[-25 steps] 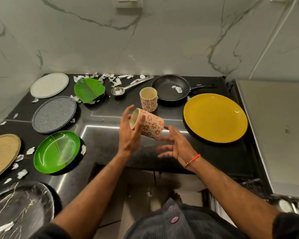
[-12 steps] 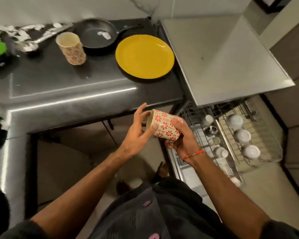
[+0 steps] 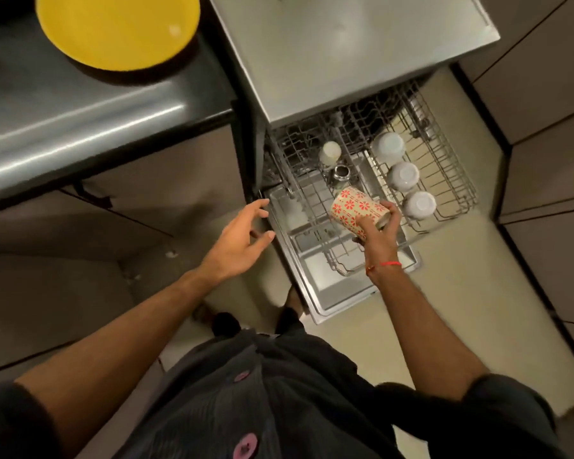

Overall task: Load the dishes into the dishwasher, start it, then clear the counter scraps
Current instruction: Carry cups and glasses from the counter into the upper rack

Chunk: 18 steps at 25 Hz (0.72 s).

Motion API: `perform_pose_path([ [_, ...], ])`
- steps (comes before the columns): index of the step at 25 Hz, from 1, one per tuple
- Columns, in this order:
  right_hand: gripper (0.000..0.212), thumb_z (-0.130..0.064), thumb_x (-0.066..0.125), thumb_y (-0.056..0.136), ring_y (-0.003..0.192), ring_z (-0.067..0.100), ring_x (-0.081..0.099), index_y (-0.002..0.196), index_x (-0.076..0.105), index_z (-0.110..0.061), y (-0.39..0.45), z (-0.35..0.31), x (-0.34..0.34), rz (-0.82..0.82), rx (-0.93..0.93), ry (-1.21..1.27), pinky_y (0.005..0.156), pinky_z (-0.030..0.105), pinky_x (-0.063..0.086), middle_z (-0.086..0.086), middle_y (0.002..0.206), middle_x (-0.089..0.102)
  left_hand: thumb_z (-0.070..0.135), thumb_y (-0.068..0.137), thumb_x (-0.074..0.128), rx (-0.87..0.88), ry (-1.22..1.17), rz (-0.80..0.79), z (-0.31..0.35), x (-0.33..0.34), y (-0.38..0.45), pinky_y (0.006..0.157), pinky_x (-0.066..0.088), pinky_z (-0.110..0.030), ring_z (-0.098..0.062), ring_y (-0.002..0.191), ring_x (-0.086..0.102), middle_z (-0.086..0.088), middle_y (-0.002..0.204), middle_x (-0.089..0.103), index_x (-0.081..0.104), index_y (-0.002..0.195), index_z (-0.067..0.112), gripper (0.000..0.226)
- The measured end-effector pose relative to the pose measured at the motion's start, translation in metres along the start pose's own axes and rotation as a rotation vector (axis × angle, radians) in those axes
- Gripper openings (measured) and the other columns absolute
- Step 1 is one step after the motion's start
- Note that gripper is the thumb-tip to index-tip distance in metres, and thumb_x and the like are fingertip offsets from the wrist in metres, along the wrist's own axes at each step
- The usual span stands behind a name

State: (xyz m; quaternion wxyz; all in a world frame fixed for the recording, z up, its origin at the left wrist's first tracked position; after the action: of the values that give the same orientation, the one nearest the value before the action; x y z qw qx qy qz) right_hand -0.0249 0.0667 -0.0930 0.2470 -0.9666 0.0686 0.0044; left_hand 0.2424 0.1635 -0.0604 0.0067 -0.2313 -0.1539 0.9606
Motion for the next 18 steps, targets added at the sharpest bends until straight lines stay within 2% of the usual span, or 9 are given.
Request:
perform_pose_path([
  [1,0.056,-0.012,0.073,0.079,0.111,0.026,0.060,0.124,0.047,-0.032,0.021,0.008,-0.009,0.027,-0.026,-0.120,0.080,0.037,0.059,0.008,0.126,0.053,0.021,0.099,0.064,-0.009,0.010,0.004,0.006,0.012,0.004,0.074,0.044,-0.008,-0.011,0.085,0.065,0.007,0.132,0.054,0.039,0.151,0.024,0.058],
  [3,0.069,-0.023,0.081,0.067,0.119,0.029,0.053,0.127,0.050,-0.037,0.061,0.030,-0.021,0.034,-0.073,-0.482,0.099,0.040,0.051,0.014,0.136,0.044,0.018,0.098,0.066,-0.026,0.036,0.014,0.016,0.035,0.012,0.074,0.045,-0.007,-0.010,0.084,0.066,0.007,0.130,0.055,0.041,0.151,0.022,0.059],
  [4,0.072,-0.021,0.082,0.067,0.122,0.032,0.049,0.130,0.050,-0.035,0.078,0.041,-0.022,-0.001,-0.092,-0.676,0.103,0.037,0.046,0.017,0.139,0.040,0.018,0.097,0.066,-0.037,0.051,0.019,0.021,0.047,0.018,0.074,0.046,-0.007,-0.008,0.084,0.066,0.008,0.130,0.056,0.041,0.151,0.022,0.059],
  [6,0.077,-0.016,0.081,0.071,0.122,0.037,0.044,0.138,0.046,-0.029,0.100,0.063,-0.017,-0.114,-0.147,-0.927,0.104,0.043,0.043,0.017,0.139,0.038,0.017,0.097,0.066,-0.046,0.071,0.036,0.032,0.063,0.022,0.073,0.046,-0.007,-0.006,0.085,0.064,0.009,0.129,0.055,0.042,0.150,0.022,0.059],
  [8,0.082,-0.022,0.080,0.073,0.118,0.042,0.045,0.143,0.038,-0.026,0.113,0.080,-0.013,-0.217,-0.190,-1.064,0.100,0.051,0.044,0.014,0.139,0.039,0.018,0.097,0.066,-0.047,0.088,0.047,0.040,0.076,0.023,0.072,0.048,-0.009,-0.005,0.086,0.064,0.009,0.130,0.054,0.042,0.149,0.024,0.058],
  [10,0.084,-0.027,0.079,0.074,0.117,0.043,0.045,0.145,0.034,-0.023,0.124,0.099,-0.012,-0.288,-0.243,-1.165,0.098,0.052,0.044,0.011,0.141,0.039,0.020,0.098,0.065,-0.066,0.104,0.039,0.044,0.083,0.022,0.070,0.050,-0.013,-0.005,0.089,0.064,0.010,0.133,0.053,0.040,0.150,0.028,0.058],
  [13,0.079,-0.024,0.078,0.076,0.121,0.042,0.039,0.143,0.036,-0.020,0.128,0.113,-0.007,-0.390,-0.292,-1.210,0.102,0.054,0.041,0.011,0.146,0.035,0.023,0.099,0.063,-0.113,0.127,0.031,0.041,0.085,0.019,0.072,0.056,-0.020,-0.005,0.094,0.064,0.010,0.136,0.051,0.037,0.151,0.030,0.059],
  [18,0.082,-0.023,0.081,0.075,0.123,0.041,0.033,0.144,0.037,-0.025,0.126,0.116,0.004,-0.481,-0.373,-1.306,0.098,0.052,0.045,0.011,0.146,0.033,0.022,0.100,0.062,-0.180,0.137,0.036,0.031,0.082,0.015,0.076,0.056,-0.017,-0.004,0.095,0.063,0.010,0.135,0.052,0.037,0.152,0.028,0.058],
])
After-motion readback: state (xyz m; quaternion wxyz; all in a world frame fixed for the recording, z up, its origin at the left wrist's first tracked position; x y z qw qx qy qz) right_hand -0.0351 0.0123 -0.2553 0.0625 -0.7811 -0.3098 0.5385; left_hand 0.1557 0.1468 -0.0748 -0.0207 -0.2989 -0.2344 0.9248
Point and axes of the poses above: each hand's wrist, its own y-axis towards the middle knuckle, its own x-axis out of the palm, z = x × y, the point moved 2 cm from there along y, towards the middle knuckle
